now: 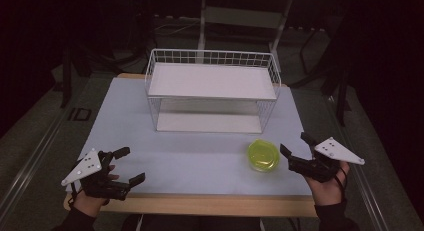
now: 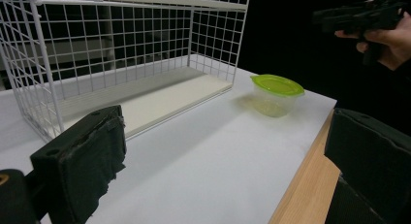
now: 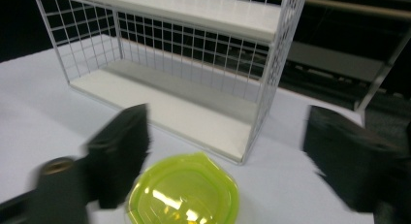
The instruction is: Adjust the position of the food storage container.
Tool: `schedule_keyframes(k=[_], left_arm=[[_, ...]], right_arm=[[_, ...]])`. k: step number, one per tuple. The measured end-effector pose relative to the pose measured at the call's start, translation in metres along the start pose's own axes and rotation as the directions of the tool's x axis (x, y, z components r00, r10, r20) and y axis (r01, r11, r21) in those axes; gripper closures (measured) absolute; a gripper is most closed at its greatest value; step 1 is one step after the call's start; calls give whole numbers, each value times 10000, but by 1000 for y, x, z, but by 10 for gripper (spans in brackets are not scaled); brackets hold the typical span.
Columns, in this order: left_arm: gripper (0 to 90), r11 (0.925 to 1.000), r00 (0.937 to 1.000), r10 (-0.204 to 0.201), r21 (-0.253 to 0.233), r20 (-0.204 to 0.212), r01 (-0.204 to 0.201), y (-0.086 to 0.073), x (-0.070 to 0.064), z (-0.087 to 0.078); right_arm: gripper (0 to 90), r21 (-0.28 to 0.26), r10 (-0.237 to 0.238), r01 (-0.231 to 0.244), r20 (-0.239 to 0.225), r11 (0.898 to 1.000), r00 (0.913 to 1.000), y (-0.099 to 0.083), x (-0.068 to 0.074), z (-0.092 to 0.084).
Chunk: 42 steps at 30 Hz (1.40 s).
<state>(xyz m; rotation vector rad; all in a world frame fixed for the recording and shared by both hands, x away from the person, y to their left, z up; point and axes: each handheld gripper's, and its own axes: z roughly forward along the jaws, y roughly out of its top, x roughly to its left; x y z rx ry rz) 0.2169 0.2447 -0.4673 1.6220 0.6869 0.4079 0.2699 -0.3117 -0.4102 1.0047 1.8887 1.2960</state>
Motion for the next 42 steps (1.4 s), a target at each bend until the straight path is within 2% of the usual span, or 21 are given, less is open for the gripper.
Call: schedule_keyframes(k=[1, 2, 3, 4, 5, 6, 7, 8, 10, 11, 13, 16, 22, 27, 30, 34, 35, 36, 42], left_arm=[[22, 10000, 10000, 1, -4, 11, -1, 0, 0, 0], [22, 10000, 10000, 4, -4, 11, -4, 0, 0, 0], [22, 10000, 10000, 12, 7, 14, -12, 0, 0, 0], [22, 10000, 10000, 11, 16, 18, -11, 0, 0, 0], [22, 10000, 10000, 7, 19, 17, -7, 0, 0, 0], [22, 10000, 10000, 16, 23, 4, -16, 0, 0, 1], [22, 10000, 10000, 24, 25, -5, -24, 0, 0, 1], [22, 10000, 10000, 19, 22, 2, -19, 0, 0, 1], [22, 10000, 10000, 13, 22, 5, -13, 0, 0, 1], [22, 10000, 10000, 29, 32, 0, -29, 0, -1, 1], [22, 10000, 10000, 51, 48, 11, -51, 0, -1, 1], [22, 10000, 10000, 64, 48, 27, -64, 0, -1, 1], [22, 10000, 10000, 62, 51, 46, -62, 0, -1, 1], [22, 9999, 9999, 88, 84, 64, -88, 0, -1, 2], [22, 9999, 9999, 111, 101, 72, -112, 0, -1, 2], [22, 9998, 9999, 141, 122, 78, -142, 0, -2, 3], [22, 9998, 9999, 141, 122, 78, -142, 0, -2, 3], [22, 9998, 9998, 173, 121, 102, -174, 0, -2, 3], [22, 9998, 9998, 175, 110, 92, -176, 0, -1, 2]], right_arm=[[299, 138, 74, -76, 200, 9999, 9998, -1, -3, 1], [432, 330, 246, -248, 76, 9991, 9997, -3, -6, 3], [480, 567, 342, -342, 2, 9978, 9994, -5, -8, 4], [546, 658, 260, -273, 210, 9975, 9994, -7, -10, 6], [644, 992, 358, -358, 19, 9944, 9994, -10, -14, 8], [640, 1093, 381, -391, 108, 9932, 9992, -12, -15, 9], [678, 1140, 341, -364, 220, 9928, 9992, -14, -16, 10], [708, 1373, 355, -368, 123, 9898, 9993, -17, -18, 12], [713, 1525, 261, -296, 249, 9879, 9994, -19, -19, 15], [757, 1606, 288, -331, 291, 9865, 9992, -21, -20, 16], [896, 2163, 488, -560, 384, 9747, 9981, -31, -27, 25], [900, 2624, 810, -930, 560, 9605, 9951, -41, -32, 34], [900, 3157, 1230, -1425, 811, 9381, 9891, -62, -36, 50], [900, 3649, 1521, -1794, 1023, 9136, 9830, -75, -40, 60], [900, 3995, 1597, -1827, 903, 8984, 9830, -83, -37, 65], [900, 4209, 1626, -1742, 635, 8902, 9846, -86, -31, 69], [900, 4300, 1601, -1686, 562, 8869, 9855, -88, -29, 71], [900, 4492, 1551, -1569, 409, 8795, 9870, -89, -24, 74], [900, 4660, 1728, -1523, -13, 8716, 9850, -91, -16, 80]])
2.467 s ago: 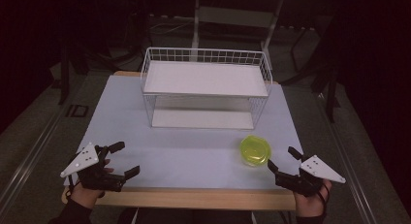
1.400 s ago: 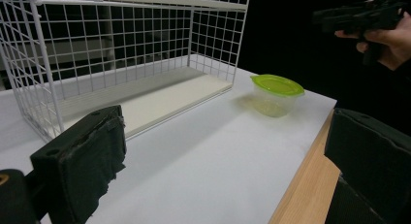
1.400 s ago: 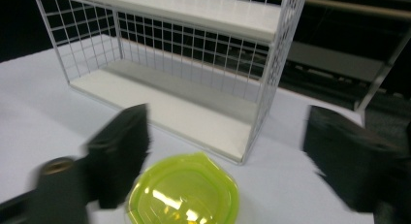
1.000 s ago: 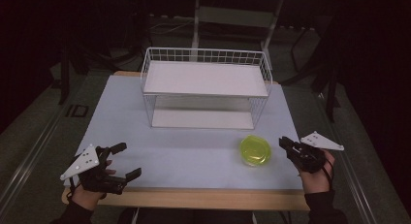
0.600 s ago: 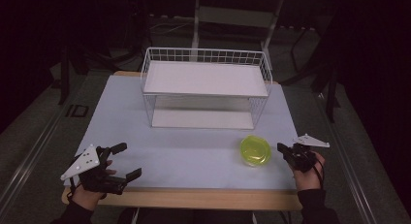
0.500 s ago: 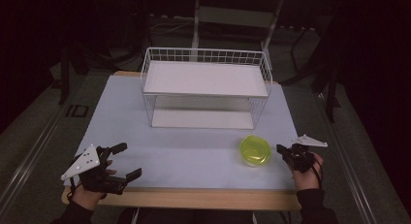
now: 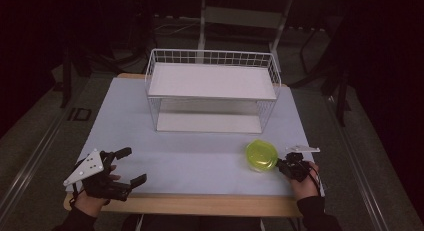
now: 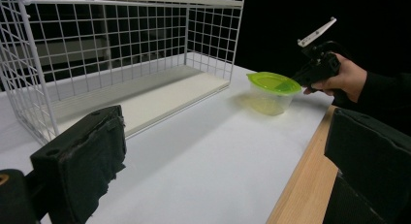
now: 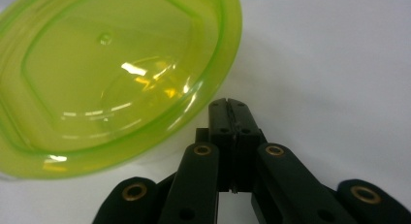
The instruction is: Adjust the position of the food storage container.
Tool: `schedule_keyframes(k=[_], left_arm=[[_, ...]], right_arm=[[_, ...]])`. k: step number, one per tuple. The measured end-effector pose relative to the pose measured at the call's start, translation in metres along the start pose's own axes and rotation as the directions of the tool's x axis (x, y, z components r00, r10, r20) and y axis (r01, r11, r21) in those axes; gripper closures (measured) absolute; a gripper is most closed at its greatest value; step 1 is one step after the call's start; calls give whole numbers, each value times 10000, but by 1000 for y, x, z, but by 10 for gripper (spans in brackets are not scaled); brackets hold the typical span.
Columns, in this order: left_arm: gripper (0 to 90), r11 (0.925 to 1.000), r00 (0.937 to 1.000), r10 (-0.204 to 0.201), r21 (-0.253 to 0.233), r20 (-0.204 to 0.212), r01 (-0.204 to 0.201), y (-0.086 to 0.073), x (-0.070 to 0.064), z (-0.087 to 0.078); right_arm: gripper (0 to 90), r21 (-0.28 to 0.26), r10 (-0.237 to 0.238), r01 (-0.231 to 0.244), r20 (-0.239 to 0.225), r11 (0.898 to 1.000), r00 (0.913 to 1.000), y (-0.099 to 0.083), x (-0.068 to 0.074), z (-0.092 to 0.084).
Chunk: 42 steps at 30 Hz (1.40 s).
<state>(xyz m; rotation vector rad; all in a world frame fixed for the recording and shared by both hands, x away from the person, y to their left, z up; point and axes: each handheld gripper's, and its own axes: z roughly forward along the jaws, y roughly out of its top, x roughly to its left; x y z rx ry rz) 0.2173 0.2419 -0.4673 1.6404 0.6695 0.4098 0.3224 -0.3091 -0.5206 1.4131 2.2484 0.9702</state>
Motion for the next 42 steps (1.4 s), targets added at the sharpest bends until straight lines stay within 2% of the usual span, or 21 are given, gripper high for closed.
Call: schedule_keyframes(k=[4, 6, 10, 13, 15, 18, 19, 22, 24, 28, 32, 35, 36, 40, 42], left_arm=[[22, 10000, 10000, 35, 26, -2, -35, 0, -1, 0], [22, 10000, 10000, 39, 29, -10, -39, 0, -1, 0], [22, 10000, 10000, 37, 40, -19, -37, 0, -1, 0], [22, 10000, 10000, 43, 31, -10, -43, 0, -1, 0], [22, 10000, 10000, 49, 47, -23, -49, 0, -1, 0], [22, 10000, 10000, 30, 51, -7, -30, 0, -1, 0], [22, 10000, 10000, 47, 50, -21, -47, 0, -1, 0], [22, 10000, 10000, 39, 41, -14, -39, 0, -1, 1], [22, 10000, 10000, 42, 39, -6, -42, 0, -1, 1], [22, 10000, 10000, 34, 39, 10, -34, 0, -1, 1], [22, 10000, 10000, 16, 16, 19, -16, 0, -1, 1], [22, 10000, 10000, 11, 22, 28, -11, 0, -1, 1], [22, 10000, 10000, 21, 27, 34, -22, 0, 0, 1], [22, 10000, 10000, 55, 46, 24, -55, 0, -1, 0], [22, 10000, 10000, 31, 42, 12, -31, 0, -1, 0]], right_arm=[[900, 71, -43, 46, -367, 10000, 9993, 0, 7, 2], [900, 96, -192, 199, -651, 9998, 9977, 0, 13, 3], [900, 252, -590, 613, -829, 9978, 9948, 1, 24, 8], [900, 291, -945, 982, -1092, 9947, 9895, 2, 33, 10], [900, 321, -1059, 1098, -1046, 9934, 9889, 3, 36, 10], [900, 307, -888, 918, -861, 9953, 9923, 4, 33, 10], [900, 190, -761, 774, -590, 9968, 9954, 7, 28, 10], [900, 112, -487, 493, -499, 9987, 9976, 11, 21, 12], [900, 124, -544, 548, -347, 9984, 9979, 13, 20, 15], [900, 98, -629, 633, -350, 9979, 9974, 18, 19, 20], [900, 247, -445, 462, -673, 9986, 9967, 22, 26, 29], [900, 336, -669, 692, -645, 9970, 9957, 22, 30, 30], [900, 374, -603, 636, -833, 9973, 9947, 20, 33, 29], [900, 419, -722, 769, -1047, 9962, 9919, 18, 40, 28], [900, 495, -794, 863, -1273, 9950, 9887, 17, 48, 27]])
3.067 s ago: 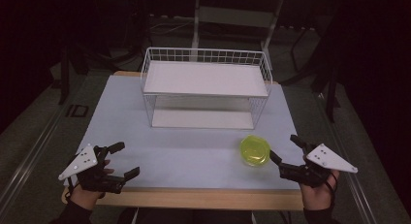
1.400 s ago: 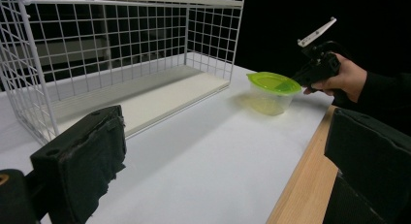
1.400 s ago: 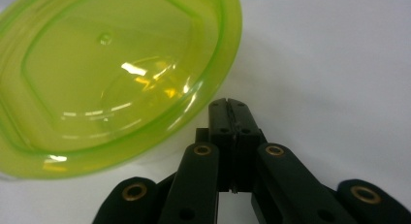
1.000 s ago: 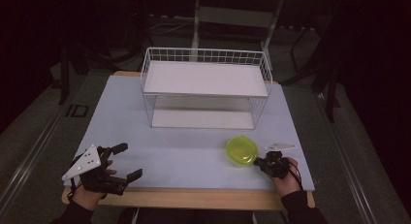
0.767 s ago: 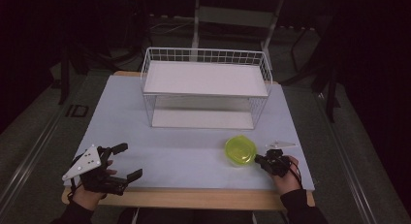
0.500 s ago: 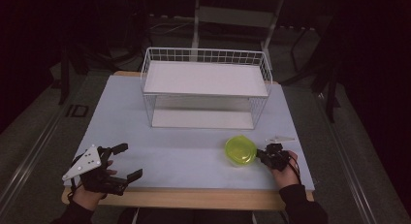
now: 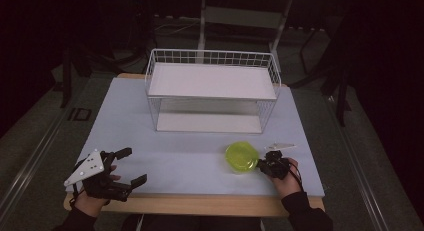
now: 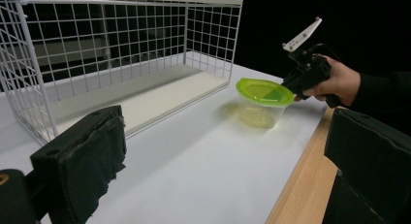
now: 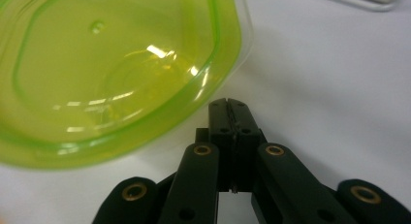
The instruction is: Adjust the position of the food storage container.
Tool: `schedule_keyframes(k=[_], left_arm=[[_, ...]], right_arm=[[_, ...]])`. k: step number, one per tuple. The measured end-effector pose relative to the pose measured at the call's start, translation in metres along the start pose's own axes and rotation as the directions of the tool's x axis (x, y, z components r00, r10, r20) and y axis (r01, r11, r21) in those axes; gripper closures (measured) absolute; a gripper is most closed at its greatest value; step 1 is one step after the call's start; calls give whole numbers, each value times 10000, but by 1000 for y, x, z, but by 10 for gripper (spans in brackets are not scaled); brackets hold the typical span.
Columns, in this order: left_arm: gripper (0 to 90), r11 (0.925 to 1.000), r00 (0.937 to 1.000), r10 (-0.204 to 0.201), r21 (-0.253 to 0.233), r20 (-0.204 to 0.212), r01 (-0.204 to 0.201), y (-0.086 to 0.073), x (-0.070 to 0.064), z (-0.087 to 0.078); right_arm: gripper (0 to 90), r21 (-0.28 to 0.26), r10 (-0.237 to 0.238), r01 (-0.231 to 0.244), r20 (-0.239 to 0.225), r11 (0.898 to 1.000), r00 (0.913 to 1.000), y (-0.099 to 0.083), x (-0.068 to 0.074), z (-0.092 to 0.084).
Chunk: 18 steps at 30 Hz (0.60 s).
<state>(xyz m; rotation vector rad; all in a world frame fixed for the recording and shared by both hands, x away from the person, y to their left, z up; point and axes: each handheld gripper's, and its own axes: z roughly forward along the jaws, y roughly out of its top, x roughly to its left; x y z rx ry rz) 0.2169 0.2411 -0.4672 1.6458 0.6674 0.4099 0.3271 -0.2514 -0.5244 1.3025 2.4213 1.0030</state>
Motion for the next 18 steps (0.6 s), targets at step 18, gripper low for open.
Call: schedule_keyframes(k=[18], left_arm=[[22, 10000, 10000, 14, 35, 44, -14, -1, 0, 1]], right_arm=[[900, -8, -782, 782, -333, 9969, 9964, 8, 29, 8]])
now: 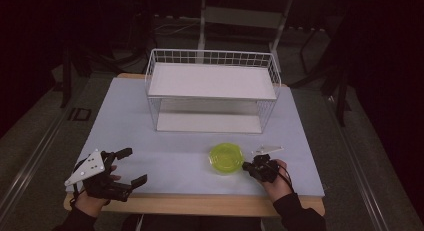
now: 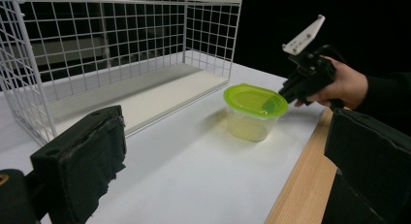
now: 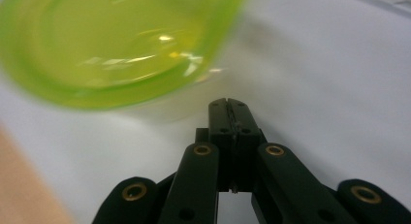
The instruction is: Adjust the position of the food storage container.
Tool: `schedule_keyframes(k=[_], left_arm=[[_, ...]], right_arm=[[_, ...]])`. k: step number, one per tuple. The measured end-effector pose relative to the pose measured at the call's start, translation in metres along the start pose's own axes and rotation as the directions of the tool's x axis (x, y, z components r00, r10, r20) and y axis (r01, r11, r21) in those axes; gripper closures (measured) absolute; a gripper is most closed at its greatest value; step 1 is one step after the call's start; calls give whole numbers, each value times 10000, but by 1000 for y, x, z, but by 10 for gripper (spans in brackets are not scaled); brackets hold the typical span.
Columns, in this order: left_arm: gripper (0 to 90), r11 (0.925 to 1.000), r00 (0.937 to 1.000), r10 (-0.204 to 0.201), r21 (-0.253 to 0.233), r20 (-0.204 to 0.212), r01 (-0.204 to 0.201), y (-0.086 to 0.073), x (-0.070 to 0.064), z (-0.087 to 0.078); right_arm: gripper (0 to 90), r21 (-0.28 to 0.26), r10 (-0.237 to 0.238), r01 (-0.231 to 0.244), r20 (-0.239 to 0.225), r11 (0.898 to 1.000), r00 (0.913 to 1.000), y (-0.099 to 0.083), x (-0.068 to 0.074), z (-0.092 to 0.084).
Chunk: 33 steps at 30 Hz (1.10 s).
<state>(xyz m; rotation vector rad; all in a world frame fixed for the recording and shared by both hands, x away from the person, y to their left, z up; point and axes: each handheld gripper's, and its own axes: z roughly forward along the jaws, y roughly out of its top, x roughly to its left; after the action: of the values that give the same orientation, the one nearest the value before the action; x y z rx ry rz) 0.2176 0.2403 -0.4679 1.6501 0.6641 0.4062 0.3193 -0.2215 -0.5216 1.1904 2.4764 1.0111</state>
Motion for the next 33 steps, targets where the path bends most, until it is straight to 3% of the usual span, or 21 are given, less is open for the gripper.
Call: schedule_keyframes(k=[5, 10, 13, 18, 33], left_arm=[[22, 10000, 10000, 2, -23, -3, -2, 0, 0, 0], [22, 10000, 10000, 10, -15, -2, -10, 0, 0, -1], [22, 10000, 10000, -14, -38, 14, 14, 0, 0, -2], [22, 10000, 10000, 35, 8, 14, -35, 0, -1, -1], [22, 10000, 10000, 2, 47, 62, -2, 0, -1, 0]], right_arm=[[900, -134, 382, -379, 163, 9992, 9991, 8, -14, 7], [900, 74, 268, -268, 28, 9996, 9996, 14, -11, 20], [900, 101, 221, -217, -419, 9997, 9989, 15, 0, 24], [900, 247, -25, 41, -649, 9997, 9979, 15, 14, 25], [900, 316, -406, 440, -1013, 9985, 9940, 24, 40, 37]])
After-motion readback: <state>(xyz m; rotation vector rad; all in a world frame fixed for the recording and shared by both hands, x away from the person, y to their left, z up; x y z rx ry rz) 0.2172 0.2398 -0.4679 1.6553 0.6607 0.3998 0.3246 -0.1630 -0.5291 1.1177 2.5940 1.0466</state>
